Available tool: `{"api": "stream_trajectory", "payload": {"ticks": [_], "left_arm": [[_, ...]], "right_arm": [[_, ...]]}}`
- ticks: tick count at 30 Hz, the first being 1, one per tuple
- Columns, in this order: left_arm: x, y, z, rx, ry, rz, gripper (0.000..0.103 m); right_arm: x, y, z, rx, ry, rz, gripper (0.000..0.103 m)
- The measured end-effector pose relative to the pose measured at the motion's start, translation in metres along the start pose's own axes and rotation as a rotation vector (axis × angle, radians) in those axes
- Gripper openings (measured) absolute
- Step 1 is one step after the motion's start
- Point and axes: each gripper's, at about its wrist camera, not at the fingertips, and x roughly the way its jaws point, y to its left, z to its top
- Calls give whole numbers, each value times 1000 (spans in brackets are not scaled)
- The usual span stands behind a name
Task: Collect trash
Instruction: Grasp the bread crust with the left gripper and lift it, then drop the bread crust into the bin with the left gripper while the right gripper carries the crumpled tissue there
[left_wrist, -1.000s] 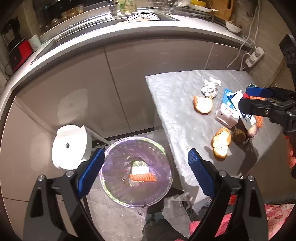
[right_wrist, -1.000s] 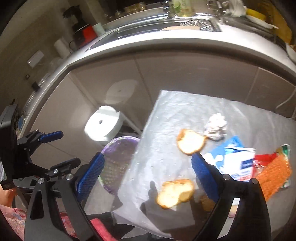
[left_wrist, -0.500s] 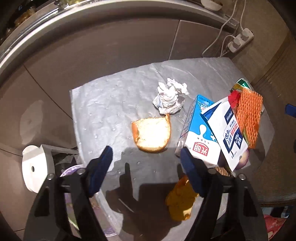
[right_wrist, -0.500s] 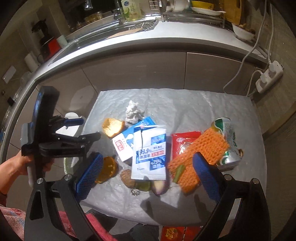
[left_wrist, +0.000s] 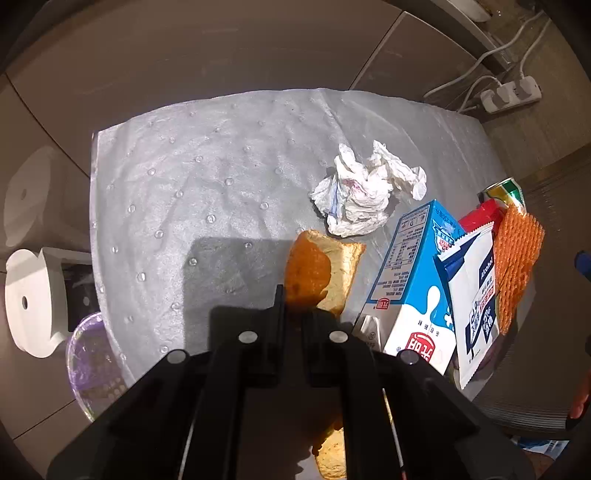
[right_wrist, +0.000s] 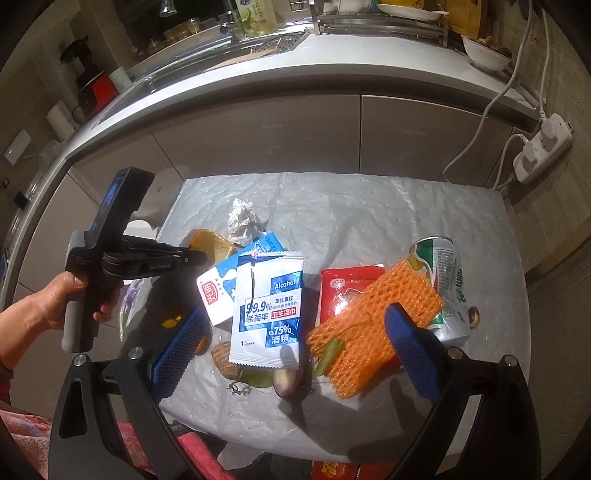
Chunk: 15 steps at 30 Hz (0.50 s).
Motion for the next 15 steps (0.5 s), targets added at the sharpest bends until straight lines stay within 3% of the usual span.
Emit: {"api": "stream_trajectory", "payload": {"ticks": [4, 8, 15], "left_arm": [[-7, 2, -1, -3, -10, -18, 6], [-39, 3, -13, 0, -59, -40, 6], [-108, 38, -68, -20, -139, 50, 6]], "right_arm": [[5, 7, 7, -5, -3, 22, 96], [19, 22, 23, -62, 1, 35, 96], [72, 61, 63, -173, -2, 33, 96]]}}
